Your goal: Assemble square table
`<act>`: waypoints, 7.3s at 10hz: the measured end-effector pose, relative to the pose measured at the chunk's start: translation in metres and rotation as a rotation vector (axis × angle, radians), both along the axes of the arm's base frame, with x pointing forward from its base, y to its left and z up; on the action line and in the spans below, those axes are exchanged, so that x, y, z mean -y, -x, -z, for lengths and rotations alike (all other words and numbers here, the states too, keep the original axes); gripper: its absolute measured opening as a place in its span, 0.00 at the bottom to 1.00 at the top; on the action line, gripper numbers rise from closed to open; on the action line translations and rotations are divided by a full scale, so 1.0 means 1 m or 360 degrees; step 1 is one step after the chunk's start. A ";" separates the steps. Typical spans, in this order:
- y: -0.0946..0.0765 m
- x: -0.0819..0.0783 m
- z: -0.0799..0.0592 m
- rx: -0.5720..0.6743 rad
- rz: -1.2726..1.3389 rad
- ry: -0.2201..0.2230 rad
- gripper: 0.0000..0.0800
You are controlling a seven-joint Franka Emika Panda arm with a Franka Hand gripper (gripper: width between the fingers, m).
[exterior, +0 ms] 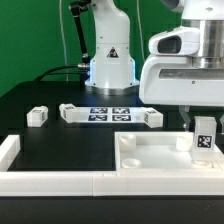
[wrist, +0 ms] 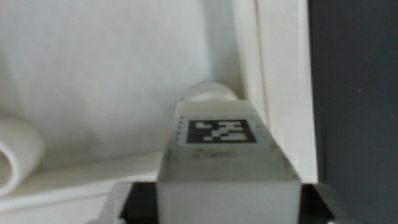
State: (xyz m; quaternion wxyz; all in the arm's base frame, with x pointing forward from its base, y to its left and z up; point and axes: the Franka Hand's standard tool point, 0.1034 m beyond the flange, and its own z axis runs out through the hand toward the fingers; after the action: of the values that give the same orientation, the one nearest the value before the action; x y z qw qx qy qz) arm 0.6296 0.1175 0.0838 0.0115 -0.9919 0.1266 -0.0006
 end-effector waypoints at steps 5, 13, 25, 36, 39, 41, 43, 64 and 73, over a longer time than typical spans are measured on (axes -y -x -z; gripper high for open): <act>-0.002 0.001 0.001 -0.0030 0.0915 -0.0016 0.36; 0.000 0.002 0.003 -0.0071 0.1398 -0.0116 0.67; -0.001 -0.007 0.008 0.0110 0.0180 0.0003 0.37; 0.001 -0.006 0.012 0.0015 0.1812 -0.0181 0.56; 0.002 -0.008 0.011 0.0058 0.1176 -0.0119 0.80; 0.002 -0.007 0.011 0.0070 0.0955 -0.0109 0.81; -0.001 -0.009 0.008 0.0149 0.0315 -0.0017 0.81; 0.006 -0.012 0.013 0.0110 0.1091 -0.0121 0.80; 0.001 -0.005 0.013 0.0189 0.0224 -0.0032 0.56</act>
Offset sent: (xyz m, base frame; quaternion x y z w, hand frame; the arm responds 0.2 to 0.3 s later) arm 0.0048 -0.0006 -0.0056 -0.0329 -0.0085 0.3126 0.9493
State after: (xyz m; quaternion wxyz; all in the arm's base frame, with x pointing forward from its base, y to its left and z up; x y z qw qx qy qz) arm 0.6287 0.1230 0.0709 0.0290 -0.9786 0.1951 -0.0591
